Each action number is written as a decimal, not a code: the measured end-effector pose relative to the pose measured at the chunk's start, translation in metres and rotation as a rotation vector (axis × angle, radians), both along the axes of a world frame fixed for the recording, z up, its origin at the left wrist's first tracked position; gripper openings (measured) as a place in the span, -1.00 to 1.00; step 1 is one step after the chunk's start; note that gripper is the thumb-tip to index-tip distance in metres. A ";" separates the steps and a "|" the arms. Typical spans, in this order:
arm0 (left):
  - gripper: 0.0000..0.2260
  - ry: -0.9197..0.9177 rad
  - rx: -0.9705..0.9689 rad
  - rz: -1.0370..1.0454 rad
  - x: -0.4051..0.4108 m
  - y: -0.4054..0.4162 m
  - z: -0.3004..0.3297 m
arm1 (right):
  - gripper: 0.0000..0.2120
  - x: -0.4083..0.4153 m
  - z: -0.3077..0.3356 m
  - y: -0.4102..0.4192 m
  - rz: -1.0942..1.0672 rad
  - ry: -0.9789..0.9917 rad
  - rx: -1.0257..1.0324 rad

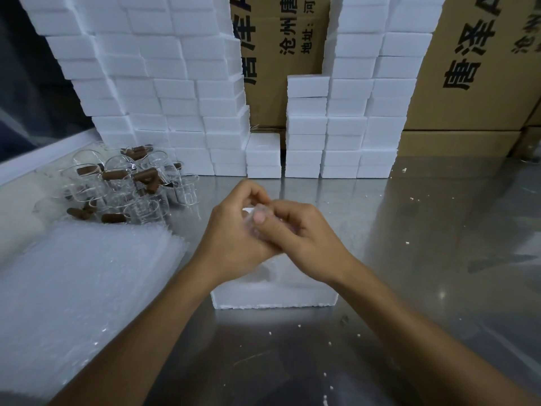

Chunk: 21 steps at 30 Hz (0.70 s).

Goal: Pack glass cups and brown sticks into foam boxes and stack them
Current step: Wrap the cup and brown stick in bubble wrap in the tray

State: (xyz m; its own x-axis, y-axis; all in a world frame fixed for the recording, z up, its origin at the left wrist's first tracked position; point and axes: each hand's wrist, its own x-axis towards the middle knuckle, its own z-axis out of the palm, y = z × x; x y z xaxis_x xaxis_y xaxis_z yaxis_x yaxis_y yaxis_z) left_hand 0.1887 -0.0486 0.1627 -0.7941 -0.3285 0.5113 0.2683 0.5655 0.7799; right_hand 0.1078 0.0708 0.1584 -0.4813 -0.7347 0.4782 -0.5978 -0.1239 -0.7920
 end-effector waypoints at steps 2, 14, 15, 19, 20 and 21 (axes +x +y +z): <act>-0.56 -0.013 0.181 0.055 -0.001 -0.006 0.003 | -0.63 0.000 0.001 0.002 0.011 0.068 0.025; -0.77 -0.242 0.662 -0.228 0.007 -0.022 0.015 | -0.56 -0.014 0.010 0.012 0.001 -0.066 0.105; -0.78 -0.233 0.693 -0.307 0.008 -0.023 0.016 | -0.59 -0.016 0.011 0.013 0.041 -0.140 0.093; -0.51 -0.207 0.801 -0.532 0.011 -0.029 0.016 | -0.68 -0.019 0.013 0.015 0.194 -0.390 0.041; -0.47 -0.209 0.816 -0.569 0.011 -0.030 0.015 | -0.62 -0.019 0.013 0.015 0.207 -0.437 0.035; -0.47 -0.212 0.822 -0.586 0.012 -0.030 0.014 | -0.52 -0.020 0.012 0.015 0.213 -0.483 0.031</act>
